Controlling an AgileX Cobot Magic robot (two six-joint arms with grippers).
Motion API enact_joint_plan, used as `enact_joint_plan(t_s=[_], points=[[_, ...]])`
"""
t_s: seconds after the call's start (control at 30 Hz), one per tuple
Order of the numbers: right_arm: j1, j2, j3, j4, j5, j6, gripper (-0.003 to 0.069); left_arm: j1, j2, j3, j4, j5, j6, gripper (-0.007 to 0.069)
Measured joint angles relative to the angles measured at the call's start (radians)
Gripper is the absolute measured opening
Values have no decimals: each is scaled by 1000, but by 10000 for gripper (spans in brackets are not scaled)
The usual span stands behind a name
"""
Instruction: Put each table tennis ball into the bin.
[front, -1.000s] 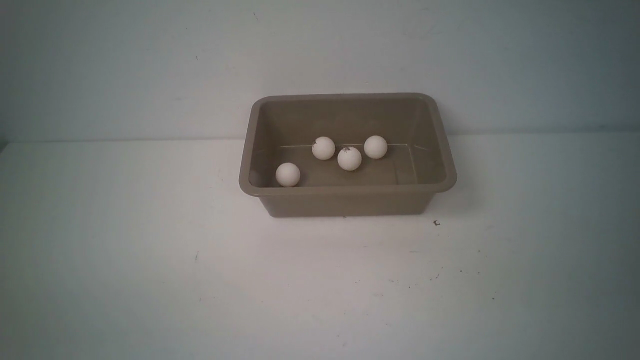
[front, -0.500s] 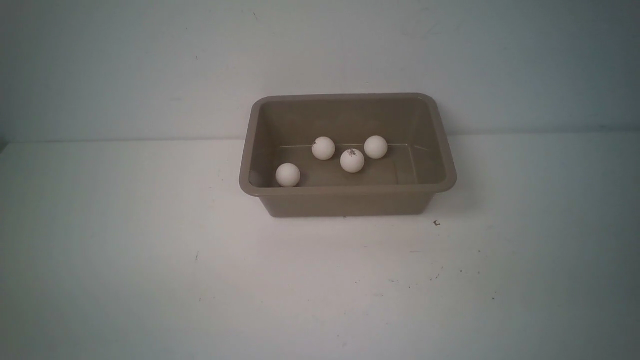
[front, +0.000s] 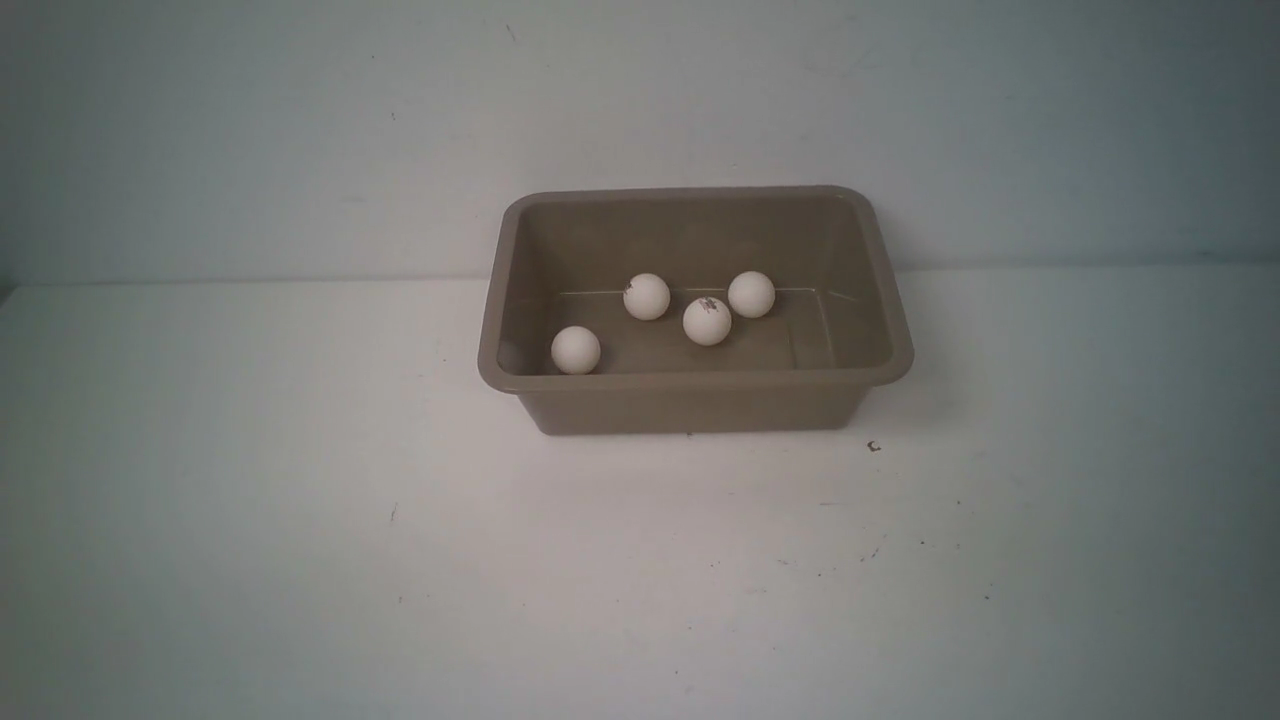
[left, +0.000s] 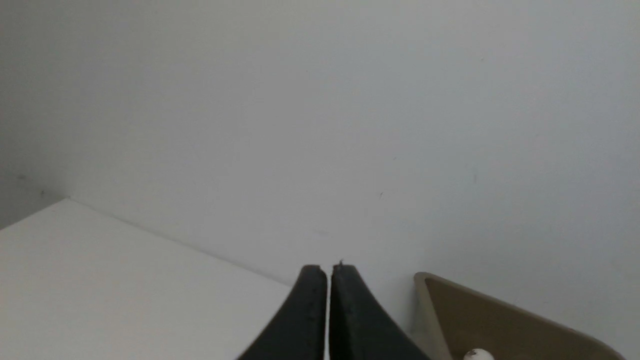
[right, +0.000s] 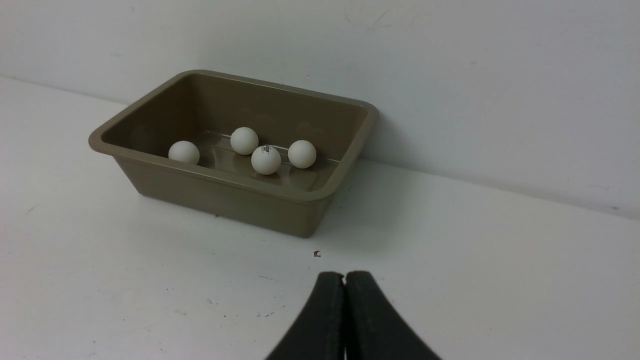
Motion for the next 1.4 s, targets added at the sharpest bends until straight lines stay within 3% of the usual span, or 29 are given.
enact_joint_plan(t_s=[0.03,0.1,0.17,0.23,0.33,0.5,0.77,0.87,1.4], points=[[0,0,0,0,0,0,-17,0,0,-4,81,11,-48,-4],[0,0,0,0,0,0,-17,0,0,-8,360,71,-284,-4],[0,0,0,0,0,0,-17,0,0,-8,529,111,-421,-4],[0,0,0,0,0,0,-17,0,0,-8,797,176,-636,-4],[0,0,0,0,0,0,-17,0,0,7,1048,227,-885,-4],[0,0,0,0,0,0,-17,0,0,41,1187,261,-1069,-4],[0,0,0,0,0,0,-17,0,0,41,1220,319,-960,-4],[0,0,0,0,0,0,-17,0,0,41,1220,441,-895,-4],[0,0,0,0,0,0,-17,0,0,41,1220,516,-871,-4]])
